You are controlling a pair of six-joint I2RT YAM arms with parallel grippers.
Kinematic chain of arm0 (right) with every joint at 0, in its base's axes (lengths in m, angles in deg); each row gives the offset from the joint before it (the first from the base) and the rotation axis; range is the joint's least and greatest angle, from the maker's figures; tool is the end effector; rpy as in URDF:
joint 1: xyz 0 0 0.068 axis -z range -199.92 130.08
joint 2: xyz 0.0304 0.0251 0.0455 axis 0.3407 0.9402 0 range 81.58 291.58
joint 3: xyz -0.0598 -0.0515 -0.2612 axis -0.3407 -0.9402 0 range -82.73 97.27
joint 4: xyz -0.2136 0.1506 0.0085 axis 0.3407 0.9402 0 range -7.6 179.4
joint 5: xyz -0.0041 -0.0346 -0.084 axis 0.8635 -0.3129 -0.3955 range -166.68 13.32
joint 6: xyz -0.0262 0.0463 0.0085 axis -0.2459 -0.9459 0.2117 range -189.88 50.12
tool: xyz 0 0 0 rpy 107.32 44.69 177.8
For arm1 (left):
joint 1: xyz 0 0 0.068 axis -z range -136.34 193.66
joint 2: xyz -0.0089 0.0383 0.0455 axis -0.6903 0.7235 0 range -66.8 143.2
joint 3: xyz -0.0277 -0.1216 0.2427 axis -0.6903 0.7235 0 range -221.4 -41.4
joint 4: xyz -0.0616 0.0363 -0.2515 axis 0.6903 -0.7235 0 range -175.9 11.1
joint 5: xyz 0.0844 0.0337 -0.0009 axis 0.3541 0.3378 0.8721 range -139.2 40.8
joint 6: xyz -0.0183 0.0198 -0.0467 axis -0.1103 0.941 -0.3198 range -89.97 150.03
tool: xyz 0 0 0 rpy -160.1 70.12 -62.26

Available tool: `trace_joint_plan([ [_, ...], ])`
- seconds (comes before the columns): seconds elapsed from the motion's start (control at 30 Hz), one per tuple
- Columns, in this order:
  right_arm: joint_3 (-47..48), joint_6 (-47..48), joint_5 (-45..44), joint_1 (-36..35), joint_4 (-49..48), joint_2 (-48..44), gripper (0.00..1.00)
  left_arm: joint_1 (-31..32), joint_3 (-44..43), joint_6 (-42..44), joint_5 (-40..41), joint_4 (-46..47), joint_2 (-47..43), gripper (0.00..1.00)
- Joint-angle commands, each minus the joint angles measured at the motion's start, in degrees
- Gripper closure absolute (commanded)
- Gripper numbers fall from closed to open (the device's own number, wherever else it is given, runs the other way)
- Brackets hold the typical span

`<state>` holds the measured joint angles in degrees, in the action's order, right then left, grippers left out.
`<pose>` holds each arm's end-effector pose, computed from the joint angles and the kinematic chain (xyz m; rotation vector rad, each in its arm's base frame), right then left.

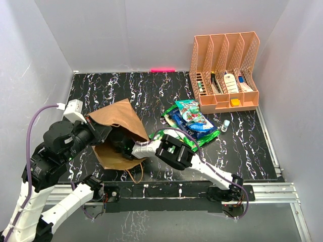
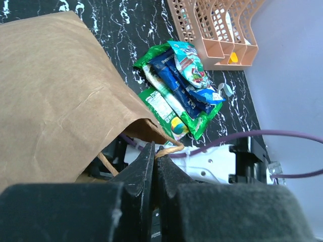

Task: Take the snacks out of the paper bag
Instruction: Take out the snack from the paper bag.

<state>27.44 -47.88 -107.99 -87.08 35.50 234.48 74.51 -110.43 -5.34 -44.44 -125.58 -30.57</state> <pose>0.2421 0.5273 0.1192 -0.7058 1.3380 0.2232 0.0759 -0.0420 0.4265 -0.1349 1.8711 -0.7367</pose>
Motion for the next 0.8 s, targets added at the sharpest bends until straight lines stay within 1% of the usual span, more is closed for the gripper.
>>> trace_joint_plan([
  [0.0,5.67,-0.30,-4.47,1.68,4.74,2.31,0.18,-0.05,-1.28,0.39,-3.00,0.80,-1.19,1.00],
  [0.2,5.95,-2.74,-7.29,3.23,8.83,3.56,0.19,-0.01,-1.28,0.63,-1.90,0.01,-2.10,1.00],
  [0.27,7.11,-3.19,-7.95,3.56,10.04,4.46,0.22,-0.01,-1.28,0.67,-1.77,-0.12,-2.21,1.00],
  [0.33,7.69,-2.78,-8.67,3.84,10.03,4.87,0.27,-0.01,-1.44,0.82,-1.57,-0.26,-2.13,1.00],
  [0.4,8.34,-1.91,-9.05,4.04,9.73,5.26,0.35,0.00,-1.52,0.90,-1.35,-0.47,-2.13,1.00],
  [0.47,8.89,-0.46,-9.15,4.14,9.67,5.22,0.46,-0.03,-1.54,0.91,-0.97,-0.95,-2.12,1.00],
  [0.53,8.96,0.90,-9.82,4.14,9.38,4.87,0.54,-0.06,-1.41,0.88,0.17,-1.69,-2.26,1.00],
  [0.77,3.94,2.34,-9.18,3.33,7.33,-0.03,0.87,-0.04,-0.37,0.48,5.29,-3.22,-2.83,1.00],
])
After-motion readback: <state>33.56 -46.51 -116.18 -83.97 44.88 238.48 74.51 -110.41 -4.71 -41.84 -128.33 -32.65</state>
